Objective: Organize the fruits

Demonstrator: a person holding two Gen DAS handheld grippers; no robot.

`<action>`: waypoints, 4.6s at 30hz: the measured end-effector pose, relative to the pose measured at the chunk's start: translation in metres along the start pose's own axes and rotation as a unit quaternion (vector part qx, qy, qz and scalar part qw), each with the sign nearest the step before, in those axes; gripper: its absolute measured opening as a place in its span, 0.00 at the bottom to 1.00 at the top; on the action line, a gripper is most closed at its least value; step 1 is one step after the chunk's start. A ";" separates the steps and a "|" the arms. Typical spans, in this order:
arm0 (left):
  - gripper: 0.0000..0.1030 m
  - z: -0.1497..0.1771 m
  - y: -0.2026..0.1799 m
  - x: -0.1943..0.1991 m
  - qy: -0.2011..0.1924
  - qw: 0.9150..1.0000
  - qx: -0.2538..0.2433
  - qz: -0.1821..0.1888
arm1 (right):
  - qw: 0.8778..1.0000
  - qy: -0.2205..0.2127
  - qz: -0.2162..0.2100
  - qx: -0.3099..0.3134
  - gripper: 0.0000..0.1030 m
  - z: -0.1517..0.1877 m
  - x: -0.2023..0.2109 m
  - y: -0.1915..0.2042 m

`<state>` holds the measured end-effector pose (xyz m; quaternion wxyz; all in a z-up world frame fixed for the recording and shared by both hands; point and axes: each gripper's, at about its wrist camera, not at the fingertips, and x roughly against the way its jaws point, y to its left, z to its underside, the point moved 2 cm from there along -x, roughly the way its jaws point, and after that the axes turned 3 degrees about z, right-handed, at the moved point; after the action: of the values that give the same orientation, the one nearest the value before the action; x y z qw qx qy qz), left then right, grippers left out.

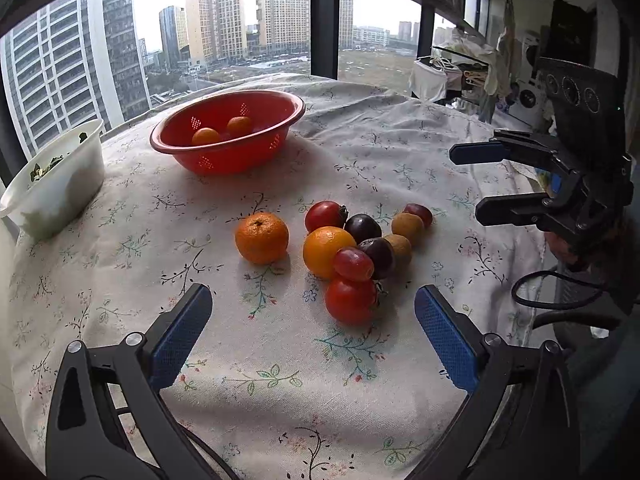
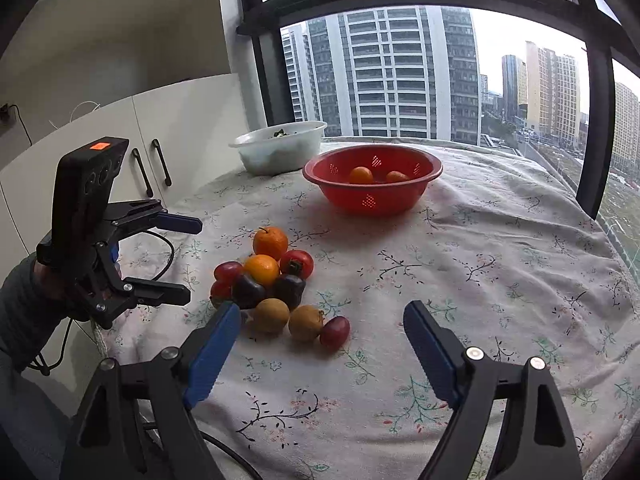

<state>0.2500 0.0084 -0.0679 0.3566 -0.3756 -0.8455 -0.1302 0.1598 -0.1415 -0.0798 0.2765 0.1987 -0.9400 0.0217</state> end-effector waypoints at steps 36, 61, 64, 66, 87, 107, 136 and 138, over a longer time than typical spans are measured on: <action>0.44 -0.009 -0.003 -0.050 0.085 0.992 -0.042 0.083 | 0.965 0.055 0.003 0.256 0.44 -0.009 -0.051 0.085; 0.33 -0.008 -0.006 -0.048 0.084 0.991 -0.046 0.096 | 0.950 0.073 0.013 0.302 0.32 -0.003 -0.064 0.097; 0.33 -0.007 -0.006 -0.048 0.084 0.991 -0.047 0.096 | 0.948 0.072 0.017 0.309 0.32 -0.003 -0.064 0.099; 0.33 -0.007 -0.006 -0.047 0.084 0.991 -0.047 0.096 | 0.947 0.070 0.020 0.313 0.32 -0.002 -0.063 0.101; 0.33 -0.005 -0.004 -0.045 0.082 0.991 -0.046 0.099 | 0.936 0.062 0.032 0.346 0.27 0.006 -0.064 0.107; 0.33 -0.001 -0.002 -0.041 0.083 0.992 -0.038 0.092 | 0.941 0.054 0.033 0.334 0.27 0.008 -0.059 0.105; 0.30 0.004 0.005 -0.029 0.067 0.995 -0.023 0.068 | 0.941 0.045 0.036 0.332 0.27 0.010 -0.050 0.106; 0.30 0.005 0.006 -0.027 0.066 0.995 -0.022 0.067 | 0.942 0.044 0.036 0.332 0.27 0.010 -0.049 0.106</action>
<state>0.2641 0.0004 -0.0912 0.4114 -0.4295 -0.7900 -0.1488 0.1519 -0.0278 -0.1065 0.2350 0.2440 -0.8729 0.3511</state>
